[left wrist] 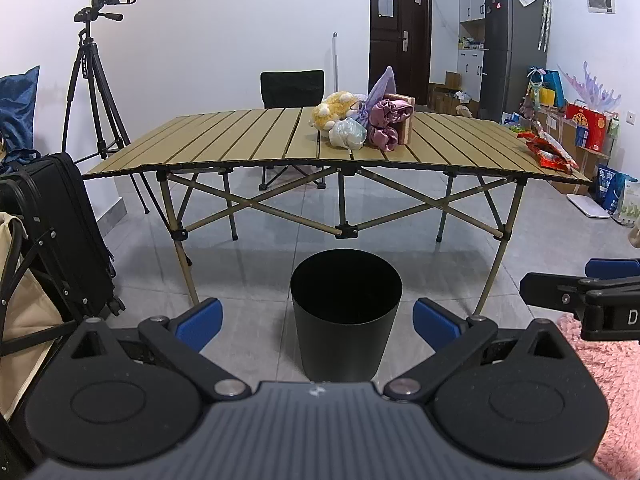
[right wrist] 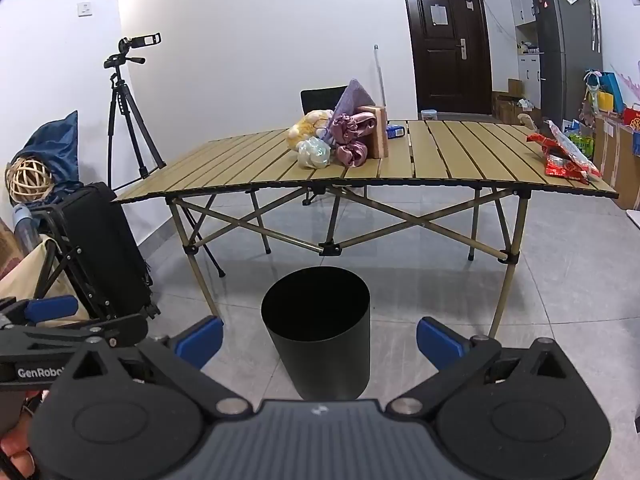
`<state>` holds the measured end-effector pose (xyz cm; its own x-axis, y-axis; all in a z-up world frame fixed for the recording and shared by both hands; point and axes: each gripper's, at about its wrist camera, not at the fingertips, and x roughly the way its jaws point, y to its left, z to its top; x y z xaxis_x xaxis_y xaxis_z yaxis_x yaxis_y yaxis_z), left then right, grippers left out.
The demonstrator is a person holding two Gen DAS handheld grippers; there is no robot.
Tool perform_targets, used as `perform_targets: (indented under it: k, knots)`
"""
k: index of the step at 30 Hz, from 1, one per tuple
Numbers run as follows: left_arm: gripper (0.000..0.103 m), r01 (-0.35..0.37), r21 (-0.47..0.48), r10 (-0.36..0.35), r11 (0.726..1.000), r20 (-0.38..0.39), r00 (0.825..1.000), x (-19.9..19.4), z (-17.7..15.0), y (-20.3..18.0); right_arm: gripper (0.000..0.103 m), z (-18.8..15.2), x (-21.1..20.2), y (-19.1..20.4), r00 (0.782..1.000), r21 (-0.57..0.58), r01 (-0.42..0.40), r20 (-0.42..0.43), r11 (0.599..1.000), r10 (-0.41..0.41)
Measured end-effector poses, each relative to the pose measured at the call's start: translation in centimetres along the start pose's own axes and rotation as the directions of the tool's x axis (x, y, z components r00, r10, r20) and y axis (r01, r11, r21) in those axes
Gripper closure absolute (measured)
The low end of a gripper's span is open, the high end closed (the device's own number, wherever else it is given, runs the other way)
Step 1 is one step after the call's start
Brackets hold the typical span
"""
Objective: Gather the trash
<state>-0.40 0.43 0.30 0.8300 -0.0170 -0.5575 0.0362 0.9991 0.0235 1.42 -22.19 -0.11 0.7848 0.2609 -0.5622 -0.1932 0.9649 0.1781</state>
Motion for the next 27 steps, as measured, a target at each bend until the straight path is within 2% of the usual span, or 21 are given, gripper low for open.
perform_targets:
  k: [27]
  knots:
    - [0.0, 0.003, -0.002, -0.003, 1.0, 0.021, 1.0, -0.53, 0.08, 0.11, 0.0, 0.39, -0.47, 0.12, 1.0, -0.009, 0.001, 0.007, 1.0, -0.001]
